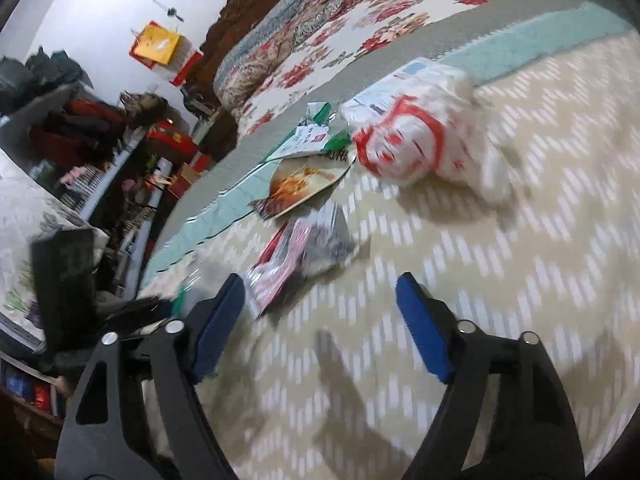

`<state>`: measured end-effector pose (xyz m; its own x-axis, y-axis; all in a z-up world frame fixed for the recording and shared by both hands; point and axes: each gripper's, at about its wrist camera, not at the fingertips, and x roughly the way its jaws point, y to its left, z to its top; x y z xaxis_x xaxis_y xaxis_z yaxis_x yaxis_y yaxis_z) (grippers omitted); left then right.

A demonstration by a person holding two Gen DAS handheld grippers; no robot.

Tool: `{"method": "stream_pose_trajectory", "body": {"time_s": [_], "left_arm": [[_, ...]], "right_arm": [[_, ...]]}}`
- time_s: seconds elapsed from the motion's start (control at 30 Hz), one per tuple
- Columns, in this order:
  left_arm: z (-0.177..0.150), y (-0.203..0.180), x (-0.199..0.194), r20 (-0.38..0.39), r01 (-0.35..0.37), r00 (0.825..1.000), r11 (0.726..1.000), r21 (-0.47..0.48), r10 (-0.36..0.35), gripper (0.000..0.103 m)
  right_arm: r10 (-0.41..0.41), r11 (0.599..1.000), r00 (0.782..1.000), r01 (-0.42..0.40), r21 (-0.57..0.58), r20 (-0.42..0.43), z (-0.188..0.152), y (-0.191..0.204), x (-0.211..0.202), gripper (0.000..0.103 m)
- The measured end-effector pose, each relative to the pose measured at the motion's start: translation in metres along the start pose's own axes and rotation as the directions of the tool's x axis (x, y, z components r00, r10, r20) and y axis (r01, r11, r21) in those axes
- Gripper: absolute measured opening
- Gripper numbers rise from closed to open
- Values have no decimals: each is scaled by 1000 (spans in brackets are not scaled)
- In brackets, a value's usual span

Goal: Collect trash
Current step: 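Grasp the clear green-label bottle with left tool while right tool grasps a red-white wrapper, then carry bottle and wrapper to the beige basket and open both tools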

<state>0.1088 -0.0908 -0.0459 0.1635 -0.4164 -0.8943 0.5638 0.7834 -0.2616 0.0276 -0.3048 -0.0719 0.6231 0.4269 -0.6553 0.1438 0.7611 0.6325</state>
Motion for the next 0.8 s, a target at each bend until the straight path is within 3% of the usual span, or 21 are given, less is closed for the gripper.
{"method": "stream_pose_trajectory", "body": {"time_s": [0.07,0.13,0.17,0.2,0.27,0.37,0.53,0.63,0.8], "left_arm": [[-1,16,-3,7,16,1000,998,-67,-15,44],[-2,27,-6,13,40,999,992,-116,-39,44],[-3,32,-7,20,52,999,989,-140,-49,44],[-3,34,-8,23,54,998,988,-148,-51,44],[-5,35,-11,31,49,999,986,-158,-45,44],[-10,33,-17,43,42,998,986,-164,-36,41],[-18,22,-32,74,70,995,985,-155,-59,38],[-16,7,-33,71,79,995,988,-136,-70,38],[4,-42,-31,55,134,990,989,-59,-131,38]], "right_arm": [[-13,1000,1000,13,-16,9,9,6,10,76],[-18,999,1000,18,-30,1,14,15,21,69],[-29,999,1000,29,-44,-6,16,21,30,55],[-75,993,997,74,-89,-11,16,30,38,33],[-100,987,995,96,-133,-28,15,41,49,22],[-71,989,997,65,-135,-40,10,48,47,19],[-12,990,1000,14,-141,18,-4,45,2,19],[-36,989,994,51,-139,104,-8,29,-37,19],[-129,988,961,144,-47,243,-12,-27,-104,19]]}}
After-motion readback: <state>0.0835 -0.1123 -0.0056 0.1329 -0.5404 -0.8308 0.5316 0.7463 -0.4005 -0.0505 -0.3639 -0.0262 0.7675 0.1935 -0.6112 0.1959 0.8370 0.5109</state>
